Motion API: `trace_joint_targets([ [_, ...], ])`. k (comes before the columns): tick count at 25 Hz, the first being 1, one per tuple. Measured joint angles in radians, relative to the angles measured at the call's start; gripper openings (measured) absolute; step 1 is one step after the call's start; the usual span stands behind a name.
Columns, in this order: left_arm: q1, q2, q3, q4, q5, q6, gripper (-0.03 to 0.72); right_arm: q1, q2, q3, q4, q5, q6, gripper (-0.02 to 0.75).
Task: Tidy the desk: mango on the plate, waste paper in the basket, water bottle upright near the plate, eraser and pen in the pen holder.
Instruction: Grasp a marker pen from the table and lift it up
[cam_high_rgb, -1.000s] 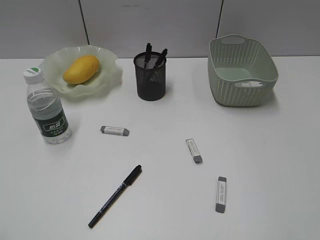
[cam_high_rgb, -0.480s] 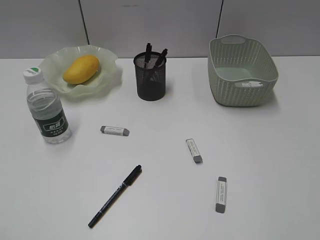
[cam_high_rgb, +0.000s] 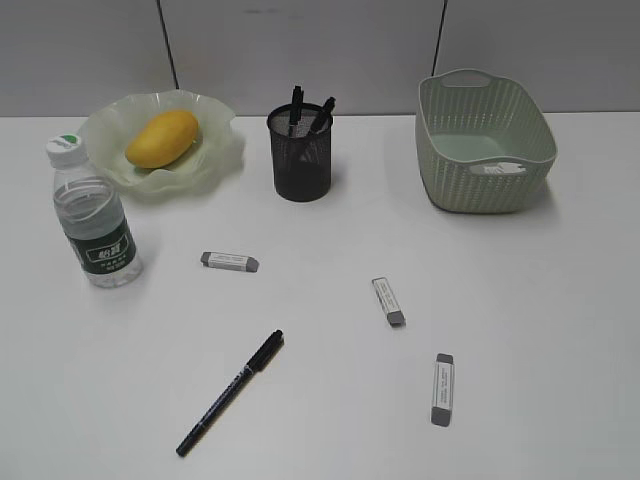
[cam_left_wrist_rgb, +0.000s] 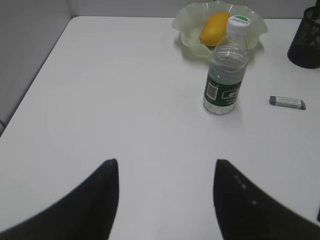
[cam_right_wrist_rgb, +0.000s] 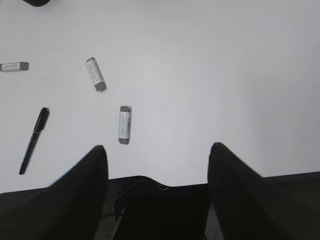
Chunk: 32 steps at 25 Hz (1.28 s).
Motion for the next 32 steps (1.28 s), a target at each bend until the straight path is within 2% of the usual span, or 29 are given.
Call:
trace_joint_targets([
  [2, 0.0, 0.0, 0.0, 0.0, 0.0, 0.0, 0.453, 0.017, 0.059, -0.026, 0.024, 0.002, 0.023, 0.505],
  [5, 0.0, 0.0, 0.0, 0.0, 0.0, 0.0, 0.449, 0.106, 0.164, -0.06, 0.017, 0.002, 0.091, 0.511],
  [10, 0.0, 0.0, 0.0, 0.0, 0.0, 0.0, 0.448, 0.364, 0.376, -0.141, -0.074, 0.002, 0.276, 0.511],
  [13, 0.0, 0.0, 0.0, 0.0, 0.0, 0.0, 0.435, 0.462, 0.502, -0.215, -0.079, -0.008, 0.344, 0.511],
  [24, -0.013, 0.0, 0.0, 0.0, 0.0, 0.0, 0.417, 0.656, 0.933, -0.476, -0.008, -0.027, 0.464, 0.511],
  [32, -0.026, 0.0, 0.0, 0.0, 0.0, 0.0, 0.401, 0.766, 1.136, -0.578, 0.083, -0.252, 0.631, 0.512],
])
